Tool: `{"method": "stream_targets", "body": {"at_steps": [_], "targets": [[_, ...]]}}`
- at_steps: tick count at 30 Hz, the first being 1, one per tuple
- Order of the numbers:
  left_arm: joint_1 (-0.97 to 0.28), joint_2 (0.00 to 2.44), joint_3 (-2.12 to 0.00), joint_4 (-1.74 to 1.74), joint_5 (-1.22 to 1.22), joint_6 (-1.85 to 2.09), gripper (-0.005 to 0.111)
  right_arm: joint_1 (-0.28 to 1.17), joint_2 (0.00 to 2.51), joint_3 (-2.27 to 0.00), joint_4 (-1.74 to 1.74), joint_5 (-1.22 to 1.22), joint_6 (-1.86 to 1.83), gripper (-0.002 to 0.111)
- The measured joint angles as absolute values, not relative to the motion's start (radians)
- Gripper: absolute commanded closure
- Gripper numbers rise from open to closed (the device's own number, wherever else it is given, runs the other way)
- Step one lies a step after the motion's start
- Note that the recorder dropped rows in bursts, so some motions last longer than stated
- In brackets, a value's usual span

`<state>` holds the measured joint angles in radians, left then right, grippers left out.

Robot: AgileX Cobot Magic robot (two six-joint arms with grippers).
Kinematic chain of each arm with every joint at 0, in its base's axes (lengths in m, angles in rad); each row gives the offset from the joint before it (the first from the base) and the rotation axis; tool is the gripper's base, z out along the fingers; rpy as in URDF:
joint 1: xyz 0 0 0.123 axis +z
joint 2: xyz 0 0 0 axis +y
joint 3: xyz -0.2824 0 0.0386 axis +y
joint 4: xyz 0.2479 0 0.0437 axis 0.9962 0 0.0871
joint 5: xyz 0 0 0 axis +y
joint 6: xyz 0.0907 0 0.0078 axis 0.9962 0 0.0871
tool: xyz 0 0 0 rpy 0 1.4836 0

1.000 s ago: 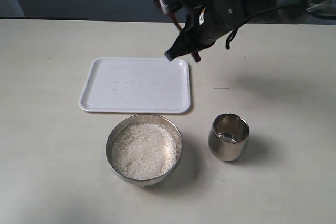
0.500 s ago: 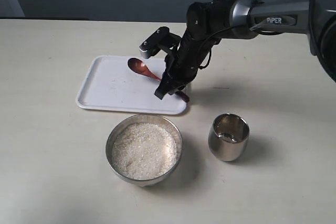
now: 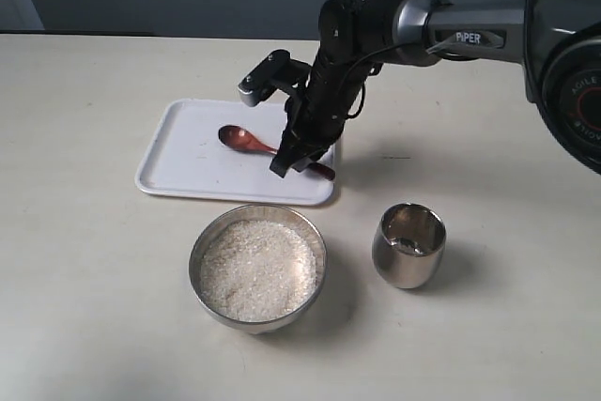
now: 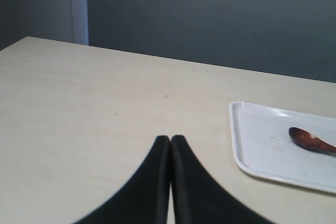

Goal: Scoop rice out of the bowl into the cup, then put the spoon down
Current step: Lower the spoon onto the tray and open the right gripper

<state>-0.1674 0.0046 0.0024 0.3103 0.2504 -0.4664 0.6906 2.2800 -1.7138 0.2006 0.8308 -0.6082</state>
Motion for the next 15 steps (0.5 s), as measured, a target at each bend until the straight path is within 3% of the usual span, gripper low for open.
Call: {"method": "stream_targets", "body": {"at_steps": [10,15], "targets": [[-0.167,0.005,0.002,0.310,0.250,-0.466,0.106,0.691,2.278,-1.718,0.188,0.841,-0.608,0.080],[-0.167,0.005,0.002,0.310,0.250,-0.466,0.106,0.691,2.215,-1.718,0.136,0.842,-0.580,0.084]]}}
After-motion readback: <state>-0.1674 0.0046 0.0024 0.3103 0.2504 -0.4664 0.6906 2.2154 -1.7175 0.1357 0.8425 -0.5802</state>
